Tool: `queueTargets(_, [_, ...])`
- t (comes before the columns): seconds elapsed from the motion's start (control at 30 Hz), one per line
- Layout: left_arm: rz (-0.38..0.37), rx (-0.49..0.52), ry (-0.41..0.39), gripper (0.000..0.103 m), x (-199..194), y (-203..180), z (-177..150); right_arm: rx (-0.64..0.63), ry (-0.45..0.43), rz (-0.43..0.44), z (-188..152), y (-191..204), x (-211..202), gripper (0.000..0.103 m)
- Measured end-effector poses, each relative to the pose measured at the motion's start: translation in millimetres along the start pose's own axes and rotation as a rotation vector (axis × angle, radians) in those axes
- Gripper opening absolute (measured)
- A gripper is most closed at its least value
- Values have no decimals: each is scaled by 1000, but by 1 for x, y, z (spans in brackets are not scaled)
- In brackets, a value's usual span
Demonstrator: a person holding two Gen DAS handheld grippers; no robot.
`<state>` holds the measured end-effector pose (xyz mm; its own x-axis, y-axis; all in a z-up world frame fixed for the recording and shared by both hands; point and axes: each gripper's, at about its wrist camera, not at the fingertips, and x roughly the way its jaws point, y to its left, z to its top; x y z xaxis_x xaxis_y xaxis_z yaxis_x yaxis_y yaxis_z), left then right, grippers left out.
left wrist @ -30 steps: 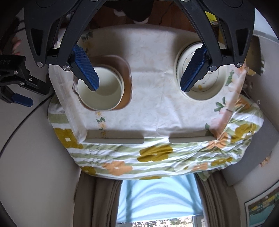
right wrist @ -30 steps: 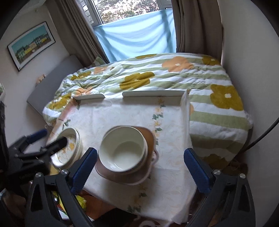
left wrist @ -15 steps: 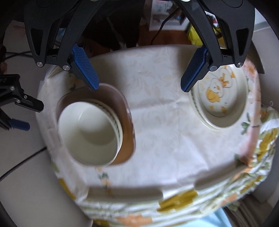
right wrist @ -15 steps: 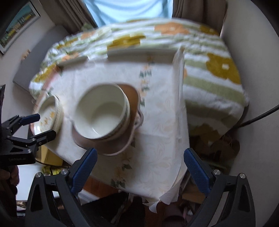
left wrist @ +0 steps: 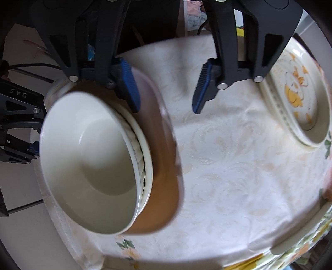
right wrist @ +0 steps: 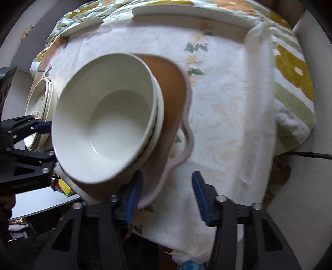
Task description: Organize plates and bowls
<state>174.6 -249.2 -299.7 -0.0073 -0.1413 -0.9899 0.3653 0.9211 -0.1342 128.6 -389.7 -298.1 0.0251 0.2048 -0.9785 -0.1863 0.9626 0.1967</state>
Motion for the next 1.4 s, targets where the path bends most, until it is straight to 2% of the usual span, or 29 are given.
queueTargets(0.23, [-30,38,-15,12,13,-9,6,-17,-7,38,1,4,15,19])
queueTargets(0.27, [-37,49,-20,11,13,-11,6,-24,-12,48,0,6,16,16])
queueTargets(0.4, [-31,72,-48,11,12,-13,4,-58,-41,33,-4,11,16,16])
queueTargets(0.57, [24,103,-87,11,8,-24,-5,-109,-63,-4,-8,19,16,16])
queueTargets(0.77, [56,123,-119,11,-1,-33,-11,-106,-84,1,-6,17,9,16])
queueTargets(1.1, [100,78,-215,11,-54,-28,-23,-190,-162,-33,-7,29,-30,16])
queueTargets(1.27, [115,43,-252,11,-84,-8,-41,-247,-182,-39,-2,57,-52,16])
queueTargets(1.4, [127,26,-277,11,-106,20,-62,-281,-200,-53,6,97,-62,16])
